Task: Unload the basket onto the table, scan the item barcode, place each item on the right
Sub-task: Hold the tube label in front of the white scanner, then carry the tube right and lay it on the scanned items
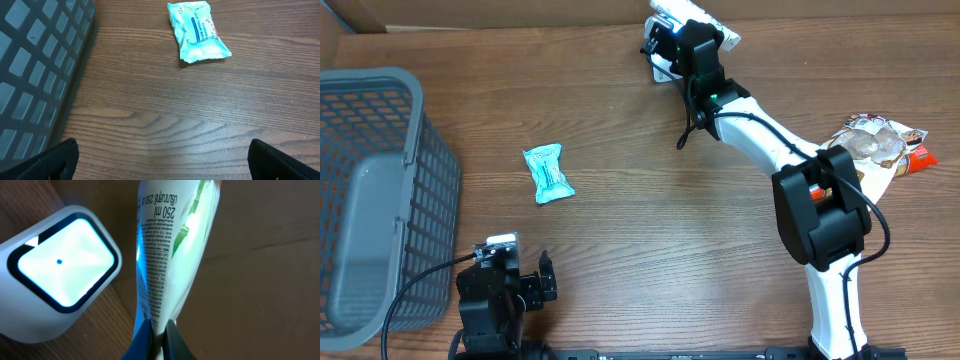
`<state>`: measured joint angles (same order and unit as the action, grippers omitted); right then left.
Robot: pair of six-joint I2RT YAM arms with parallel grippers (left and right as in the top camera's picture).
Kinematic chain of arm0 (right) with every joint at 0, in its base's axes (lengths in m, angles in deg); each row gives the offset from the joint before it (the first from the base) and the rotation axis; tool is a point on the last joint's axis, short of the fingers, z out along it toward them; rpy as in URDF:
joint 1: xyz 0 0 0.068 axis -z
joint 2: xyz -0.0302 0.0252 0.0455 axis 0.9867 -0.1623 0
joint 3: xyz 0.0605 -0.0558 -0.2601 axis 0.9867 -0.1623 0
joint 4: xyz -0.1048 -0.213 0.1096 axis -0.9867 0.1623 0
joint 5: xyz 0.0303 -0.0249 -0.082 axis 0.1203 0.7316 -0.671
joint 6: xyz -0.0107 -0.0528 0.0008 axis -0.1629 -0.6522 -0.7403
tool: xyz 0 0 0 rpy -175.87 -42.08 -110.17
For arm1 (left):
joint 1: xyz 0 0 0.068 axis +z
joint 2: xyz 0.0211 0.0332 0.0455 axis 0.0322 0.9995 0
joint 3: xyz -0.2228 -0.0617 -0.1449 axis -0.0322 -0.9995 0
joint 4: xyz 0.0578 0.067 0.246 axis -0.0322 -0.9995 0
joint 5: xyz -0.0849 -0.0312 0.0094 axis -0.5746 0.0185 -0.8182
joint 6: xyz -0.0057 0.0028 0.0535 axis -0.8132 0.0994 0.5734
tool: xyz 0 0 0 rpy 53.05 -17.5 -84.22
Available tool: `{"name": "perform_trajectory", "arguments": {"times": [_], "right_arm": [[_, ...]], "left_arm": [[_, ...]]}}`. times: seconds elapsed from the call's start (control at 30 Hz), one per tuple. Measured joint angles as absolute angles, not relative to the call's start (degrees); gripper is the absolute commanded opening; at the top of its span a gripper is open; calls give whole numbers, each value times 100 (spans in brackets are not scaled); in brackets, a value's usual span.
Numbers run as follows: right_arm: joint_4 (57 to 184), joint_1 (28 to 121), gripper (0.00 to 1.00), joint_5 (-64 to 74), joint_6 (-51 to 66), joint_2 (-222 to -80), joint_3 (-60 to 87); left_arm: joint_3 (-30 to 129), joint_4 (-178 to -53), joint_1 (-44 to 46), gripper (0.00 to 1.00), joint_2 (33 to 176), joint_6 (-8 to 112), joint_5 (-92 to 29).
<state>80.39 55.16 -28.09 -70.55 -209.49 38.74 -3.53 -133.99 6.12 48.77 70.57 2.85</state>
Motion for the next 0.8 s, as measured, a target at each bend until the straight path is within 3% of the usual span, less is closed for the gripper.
{"name": "perform_trajectory", "arguments": {"times": [0.8], "right_arm": [[7709, 5516, 4, -3209, -7871, -21308, 3874]], "left_arm": [[-356, -13399, 612, 100, 4877, 7057, 285]]}}
